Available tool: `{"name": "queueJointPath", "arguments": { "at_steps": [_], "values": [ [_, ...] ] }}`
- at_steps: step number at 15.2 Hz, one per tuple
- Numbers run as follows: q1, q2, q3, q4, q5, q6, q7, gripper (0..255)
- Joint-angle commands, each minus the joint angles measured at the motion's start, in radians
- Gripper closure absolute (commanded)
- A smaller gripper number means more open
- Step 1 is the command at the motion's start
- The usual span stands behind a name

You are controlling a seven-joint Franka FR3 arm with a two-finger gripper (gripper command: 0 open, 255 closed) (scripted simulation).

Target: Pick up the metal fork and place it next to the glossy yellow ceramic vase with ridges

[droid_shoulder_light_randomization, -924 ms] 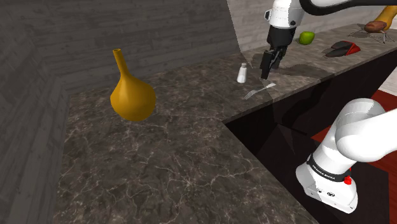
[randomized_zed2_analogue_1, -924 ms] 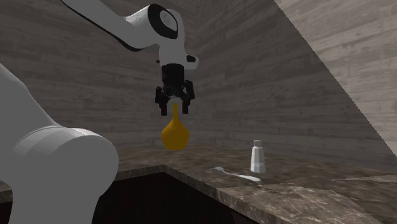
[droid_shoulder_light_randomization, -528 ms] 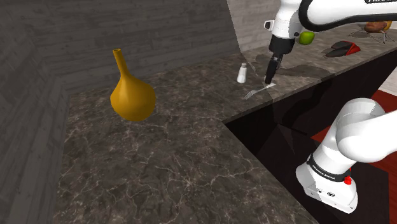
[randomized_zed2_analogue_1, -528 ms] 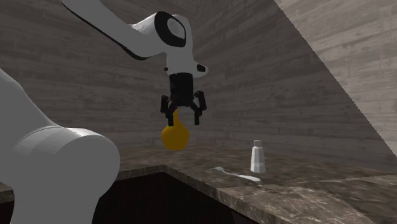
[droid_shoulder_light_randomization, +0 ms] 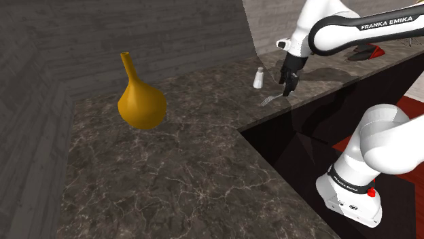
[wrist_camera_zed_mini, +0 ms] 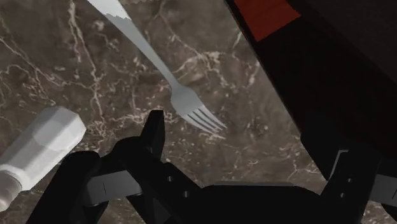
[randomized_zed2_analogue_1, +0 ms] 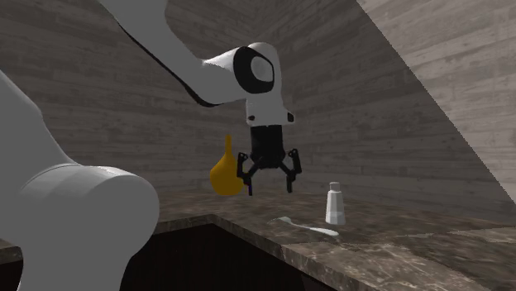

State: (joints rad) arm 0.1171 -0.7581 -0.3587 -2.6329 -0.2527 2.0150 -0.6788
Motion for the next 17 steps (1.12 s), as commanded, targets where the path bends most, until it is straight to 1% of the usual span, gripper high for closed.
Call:
{"name": "queueJointPath", "arguments": {
  "at_steps": [1,3,4,11,17],
  "values": [
    [0.027,0.044,-0.074,-0.009,-0.028,0.079,-0.134,0],
    [0.064,0.106,-0.151,-0.002,-0.043,0.155,-0.264,0],
    [0.070,0.116,-0.164,0.000,-0.044,0.167,-0.283,0],
    [0.083,0.191,-0.202,-0.053,-0.050,0.295,-0.288,0],
    [0.083,0.191,-0.202,-0.053,-0.050,0.295,-0.288,0]
  ]
}}
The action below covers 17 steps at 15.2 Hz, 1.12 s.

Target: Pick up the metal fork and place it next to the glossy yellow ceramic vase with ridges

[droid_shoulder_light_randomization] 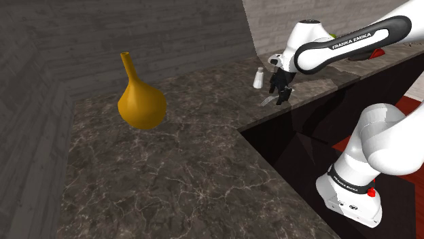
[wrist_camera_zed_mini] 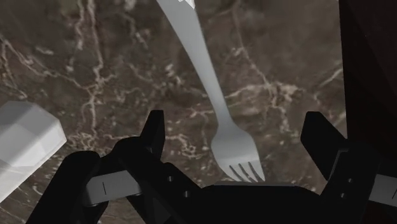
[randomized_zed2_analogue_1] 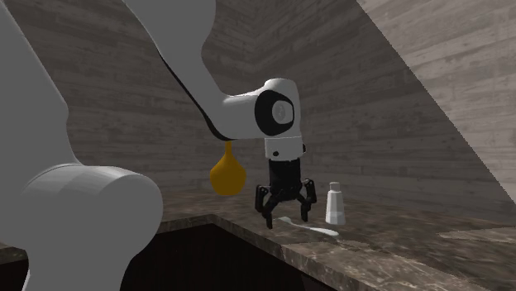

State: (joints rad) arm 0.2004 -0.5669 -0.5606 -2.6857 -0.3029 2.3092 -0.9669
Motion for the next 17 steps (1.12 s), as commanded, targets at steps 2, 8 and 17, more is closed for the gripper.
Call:
{"name": "queueJointPath", "arguments": {
  "at_steps": [2,8,17],
  "values": [
    [0.000,0.000,0.000,0.000,0.000,0.000,0.000,0],
    [0.000,0.000,0.000,-0.001,0.000,0.000,0.000,255],
    [-0.002,-0.039,0.024,0.043,0.008,-0.081,0.005,255]
  ]
}}
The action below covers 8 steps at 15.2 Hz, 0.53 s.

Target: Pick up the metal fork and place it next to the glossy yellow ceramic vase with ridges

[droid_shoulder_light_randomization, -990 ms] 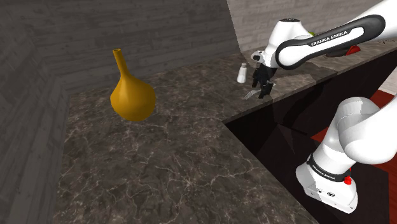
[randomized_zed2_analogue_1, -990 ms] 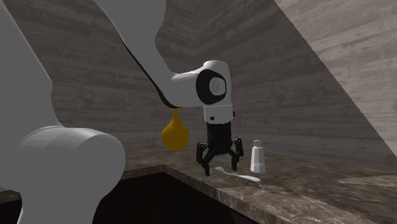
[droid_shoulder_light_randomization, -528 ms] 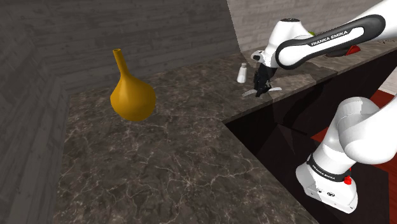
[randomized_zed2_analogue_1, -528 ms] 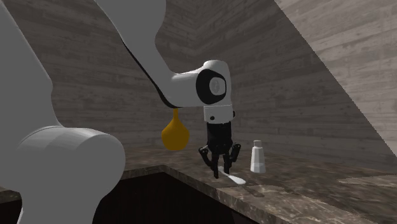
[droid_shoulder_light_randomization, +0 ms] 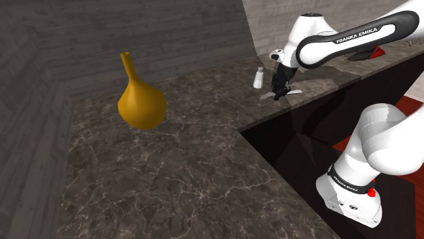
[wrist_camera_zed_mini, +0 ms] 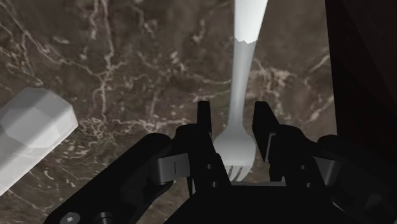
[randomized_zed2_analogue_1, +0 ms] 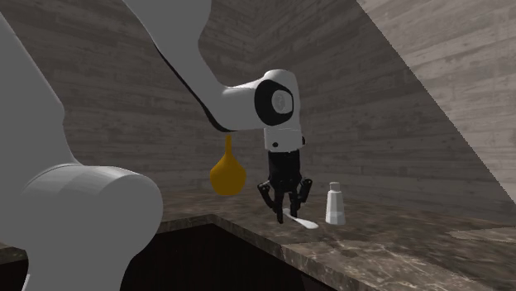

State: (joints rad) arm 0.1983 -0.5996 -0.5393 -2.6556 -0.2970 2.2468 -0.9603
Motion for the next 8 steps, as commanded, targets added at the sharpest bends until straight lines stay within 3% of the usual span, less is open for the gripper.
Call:
{"name": "queueJointPath", "arguments": {
  "at_steps": [1,8],
  "values": [
    [0.000,-0.013,0.008,0.022,0.004,-0.035,-0.001,255],
    [0.002,-0.050,0.038,0.092,0.019,-0.141,0.002,255]
  ]
}}
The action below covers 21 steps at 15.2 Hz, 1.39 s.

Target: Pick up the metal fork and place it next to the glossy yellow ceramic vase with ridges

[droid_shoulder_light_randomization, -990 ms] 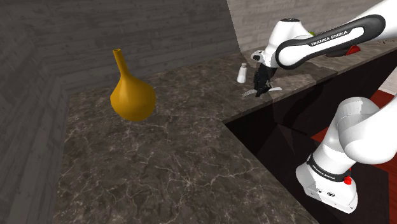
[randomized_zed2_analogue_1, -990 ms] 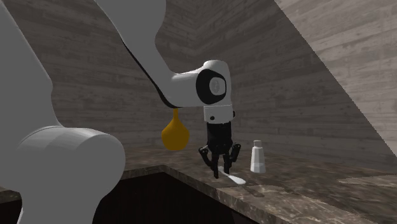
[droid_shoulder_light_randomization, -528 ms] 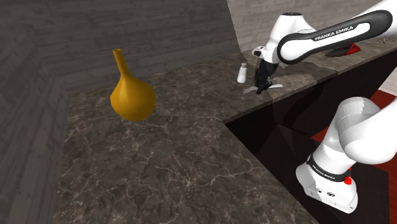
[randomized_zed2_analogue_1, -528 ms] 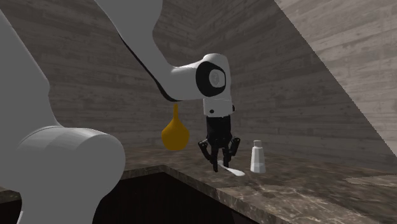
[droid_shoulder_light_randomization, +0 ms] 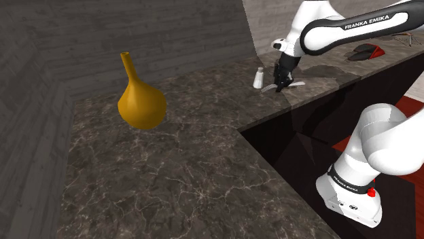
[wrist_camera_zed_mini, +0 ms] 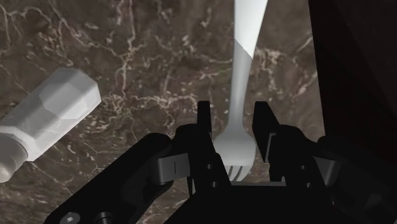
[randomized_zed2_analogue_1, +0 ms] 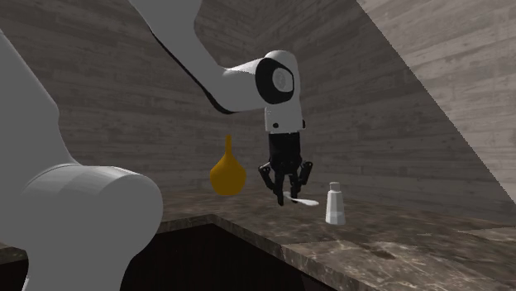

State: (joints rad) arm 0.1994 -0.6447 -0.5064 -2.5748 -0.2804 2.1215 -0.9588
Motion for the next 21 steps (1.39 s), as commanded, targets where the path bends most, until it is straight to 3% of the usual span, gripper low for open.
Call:
{"name": "queueJointPath", "arguments": {
  "at_steps": [1,21],
  "values": [
    [0.001,-0.009,0.009,0.022,0.005,-0.031,0.001,255],
    [0.021,-0.029,0.071,0.272,0.052,-0.302,0.000,255]
  ]
}}
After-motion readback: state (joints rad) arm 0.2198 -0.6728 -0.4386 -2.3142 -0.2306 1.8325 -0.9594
